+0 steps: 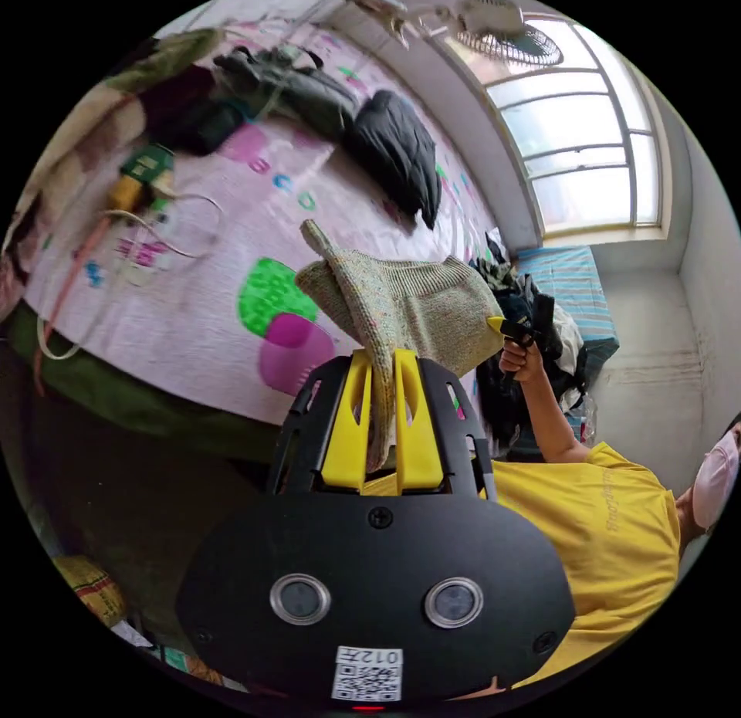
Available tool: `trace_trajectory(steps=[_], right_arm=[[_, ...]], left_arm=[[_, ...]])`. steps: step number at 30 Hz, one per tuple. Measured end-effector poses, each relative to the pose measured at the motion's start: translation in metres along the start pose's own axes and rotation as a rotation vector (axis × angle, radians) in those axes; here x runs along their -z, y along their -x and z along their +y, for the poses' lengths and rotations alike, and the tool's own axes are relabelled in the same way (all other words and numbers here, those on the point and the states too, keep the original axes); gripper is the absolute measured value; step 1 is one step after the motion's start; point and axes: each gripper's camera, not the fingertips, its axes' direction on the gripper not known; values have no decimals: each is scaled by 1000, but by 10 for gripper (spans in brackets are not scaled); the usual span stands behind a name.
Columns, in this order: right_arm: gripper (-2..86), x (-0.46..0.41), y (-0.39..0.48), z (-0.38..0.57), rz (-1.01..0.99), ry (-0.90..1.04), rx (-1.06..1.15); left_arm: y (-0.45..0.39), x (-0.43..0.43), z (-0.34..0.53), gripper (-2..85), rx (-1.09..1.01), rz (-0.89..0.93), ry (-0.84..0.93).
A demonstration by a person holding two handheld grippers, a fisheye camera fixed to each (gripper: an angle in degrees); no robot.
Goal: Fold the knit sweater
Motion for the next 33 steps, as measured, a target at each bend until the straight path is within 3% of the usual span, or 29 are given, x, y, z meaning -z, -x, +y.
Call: trace_trajectory(steps=[7,13,17,22,25,30,33], right_arm=[[8,-185,31,-185,-89,96,256],[8,-344,40,-330,-89,181,404],[8,-469,2,-394,33,300,424],[8,-592,-71,-406,266,432,415],[9,-618,-105,-410,200,420,410],[9,-664,-125,-416,226,434,506],[11,-697,-156,-414,256,462,449]], left_arm=[[103,270,37,66,13,-76,-325],[195,433,68,67,87,-91,-559],[274,472,86,67,187,-69,-608],[396,454,117,67,376,82,-588],[419,455,143,66,355,192,-668],[420,479,152,67,274,174,-686],[425,478,152,68,266,127,-627]])
